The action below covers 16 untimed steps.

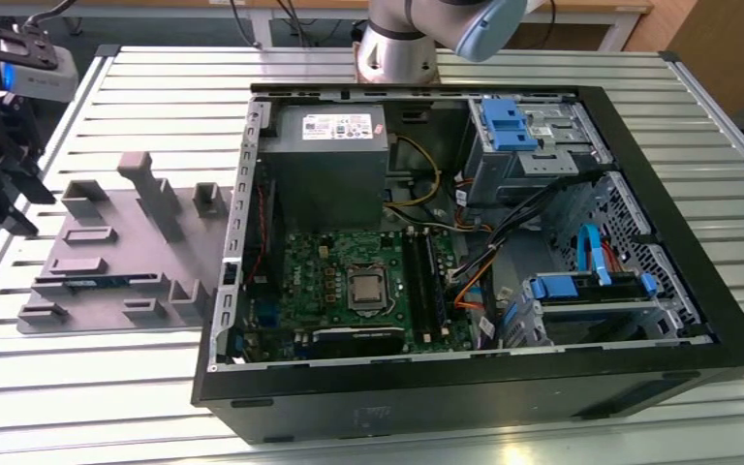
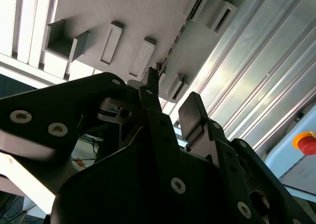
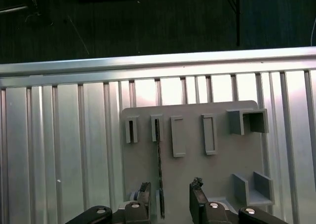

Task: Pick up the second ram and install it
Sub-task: 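Pick up the second ram and move it above second insertion slot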

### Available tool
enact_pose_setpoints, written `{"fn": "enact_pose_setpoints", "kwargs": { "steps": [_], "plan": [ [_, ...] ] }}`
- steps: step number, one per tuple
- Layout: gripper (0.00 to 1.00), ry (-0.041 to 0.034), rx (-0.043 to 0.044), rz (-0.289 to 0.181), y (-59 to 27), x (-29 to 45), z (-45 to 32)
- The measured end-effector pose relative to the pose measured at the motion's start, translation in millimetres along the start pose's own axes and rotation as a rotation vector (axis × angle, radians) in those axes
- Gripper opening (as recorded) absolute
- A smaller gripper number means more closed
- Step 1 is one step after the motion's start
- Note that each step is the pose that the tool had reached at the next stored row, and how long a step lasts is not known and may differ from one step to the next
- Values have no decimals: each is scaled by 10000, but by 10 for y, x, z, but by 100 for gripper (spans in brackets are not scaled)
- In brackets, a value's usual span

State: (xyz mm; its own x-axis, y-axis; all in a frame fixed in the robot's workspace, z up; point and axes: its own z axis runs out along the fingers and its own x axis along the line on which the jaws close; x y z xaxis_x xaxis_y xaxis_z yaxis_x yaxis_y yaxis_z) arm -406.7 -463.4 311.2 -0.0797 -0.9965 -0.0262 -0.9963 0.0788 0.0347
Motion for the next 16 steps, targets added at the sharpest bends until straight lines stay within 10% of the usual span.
{"fn": "enact_pose_setpoints", "kwargs": {
  "steps": [16],
  "plan": [
    [44, 29, 2, 0, -24, 5, 216]
  ]
}}
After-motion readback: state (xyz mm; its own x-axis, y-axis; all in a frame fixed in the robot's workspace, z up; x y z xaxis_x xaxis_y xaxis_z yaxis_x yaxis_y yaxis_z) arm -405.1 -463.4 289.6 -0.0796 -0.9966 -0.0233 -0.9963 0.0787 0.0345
